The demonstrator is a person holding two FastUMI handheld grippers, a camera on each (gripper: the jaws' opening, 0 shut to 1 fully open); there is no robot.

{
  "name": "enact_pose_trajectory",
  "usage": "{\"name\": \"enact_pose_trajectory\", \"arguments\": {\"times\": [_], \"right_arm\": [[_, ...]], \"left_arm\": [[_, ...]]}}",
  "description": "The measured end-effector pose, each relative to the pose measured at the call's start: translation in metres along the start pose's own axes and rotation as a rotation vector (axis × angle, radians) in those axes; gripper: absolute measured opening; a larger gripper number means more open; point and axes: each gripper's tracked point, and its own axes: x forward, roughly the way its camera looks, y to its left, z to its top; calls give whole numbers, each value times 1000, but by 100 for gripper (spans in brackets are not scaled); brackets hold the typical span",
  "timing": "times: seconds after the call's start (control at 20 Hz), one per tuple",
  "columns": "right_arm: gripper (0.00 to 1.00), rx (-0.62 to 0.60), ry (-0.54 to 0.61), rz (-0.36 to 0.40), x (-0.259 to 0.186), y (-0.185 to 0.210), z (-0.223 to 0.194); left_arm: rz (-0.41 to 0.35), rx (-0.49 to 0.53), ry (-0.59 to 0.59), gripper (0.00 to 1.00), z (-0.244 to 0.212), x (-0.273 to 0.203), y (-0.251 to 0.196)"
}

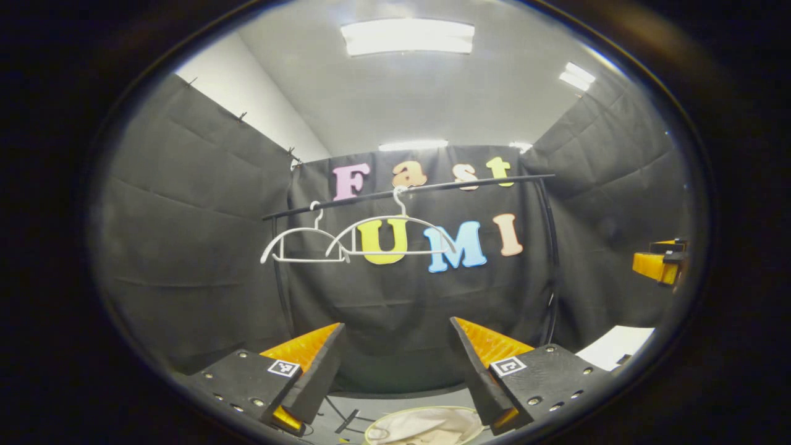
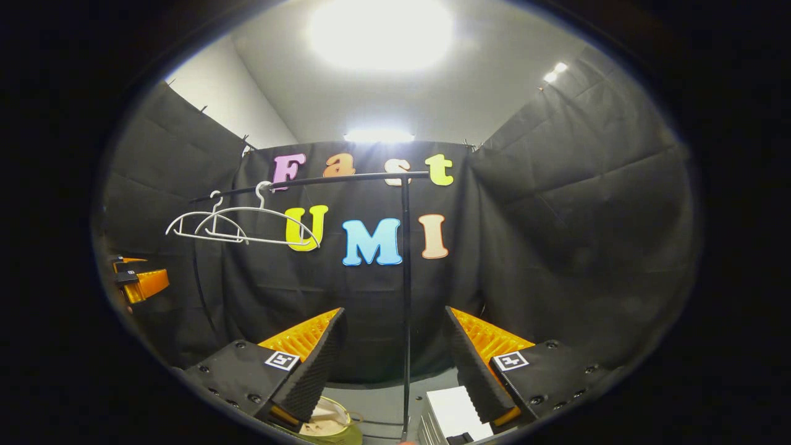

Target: Grasp the clothes on the hanger with both hands and then place them into the laundry hamper below.

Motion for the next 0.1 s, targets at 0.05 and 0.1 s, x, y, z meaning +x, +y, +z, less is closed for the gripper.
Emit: {"name": "enact_pose_trajectory", "arguments": {"times": [0.05,0.1], "right_arm": [[96,0,-3,7,2,1,1],[97,0,-7,12,3,3,2]], "left_arm": [[3,1,-1,96,-1,1,2],[6,1,-5,96,0,3,3]]}}
